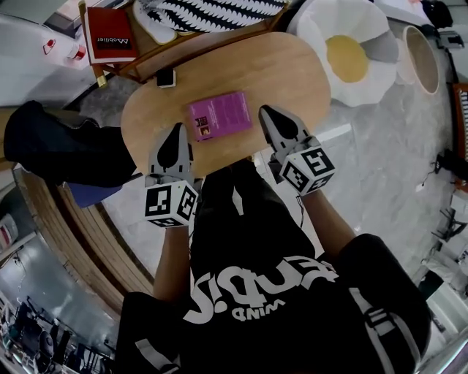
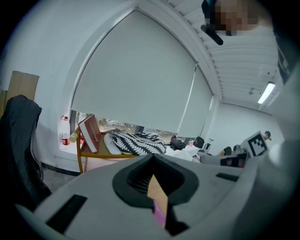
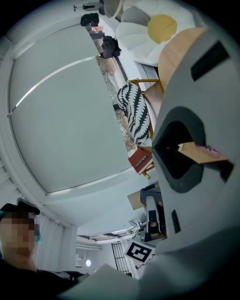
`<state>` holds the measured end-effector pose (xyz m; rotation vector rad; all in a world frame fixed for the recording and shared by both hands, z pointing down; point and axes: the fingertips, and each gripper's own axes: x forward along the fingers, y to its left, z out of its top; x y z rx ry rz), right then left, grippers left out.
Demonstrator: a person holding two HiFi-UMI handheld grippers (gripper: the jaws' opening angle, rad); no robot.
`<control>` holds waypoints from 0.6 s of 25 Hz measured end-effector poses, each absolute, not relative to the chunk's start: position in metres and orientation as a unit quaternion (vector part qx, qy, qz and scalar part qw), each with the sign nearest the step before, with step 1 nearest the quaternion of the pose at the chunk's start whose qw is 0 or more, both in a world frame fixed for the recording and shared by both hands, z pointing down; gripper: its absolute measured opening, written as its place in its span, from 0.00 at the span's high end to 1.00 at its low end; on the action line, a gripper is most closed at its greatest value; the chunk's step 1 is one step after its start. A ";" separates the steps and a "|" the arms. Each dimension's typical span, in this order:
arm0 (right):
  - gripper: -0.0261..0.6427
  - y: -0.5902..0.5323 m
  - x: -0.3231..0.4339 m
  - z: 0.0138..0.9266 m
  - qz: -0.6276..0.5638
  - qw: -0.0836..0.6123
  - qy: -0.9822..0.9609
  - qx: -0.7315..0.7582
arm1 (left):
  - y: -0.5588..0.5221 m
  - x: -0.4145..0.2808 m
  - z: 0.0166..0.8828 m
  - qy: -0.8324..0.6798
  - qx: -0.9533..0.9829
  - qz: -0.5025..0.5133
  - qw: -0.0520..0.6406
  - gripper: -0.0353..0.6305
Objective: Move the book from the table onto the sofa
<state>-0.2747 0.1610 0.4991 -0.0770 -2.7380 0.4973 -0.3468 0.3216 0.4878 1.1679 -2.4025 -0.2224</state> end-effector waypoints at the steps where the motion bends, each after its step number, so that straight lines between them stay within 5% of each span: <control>1: 0.96 0.160 -0.275 0.506 0.177 0.181 -0.967 -0.028 | 0.321 -0.348 0.495 -0.873 0.422 -0.082 0.231 0.94; 15: 0.96 0.159 -0.283 0.602 0.185 0.199 -0.961 -0.040 | 0.318 -0.358 0.597 -0.874 0.405 -0.080 0.255 0.94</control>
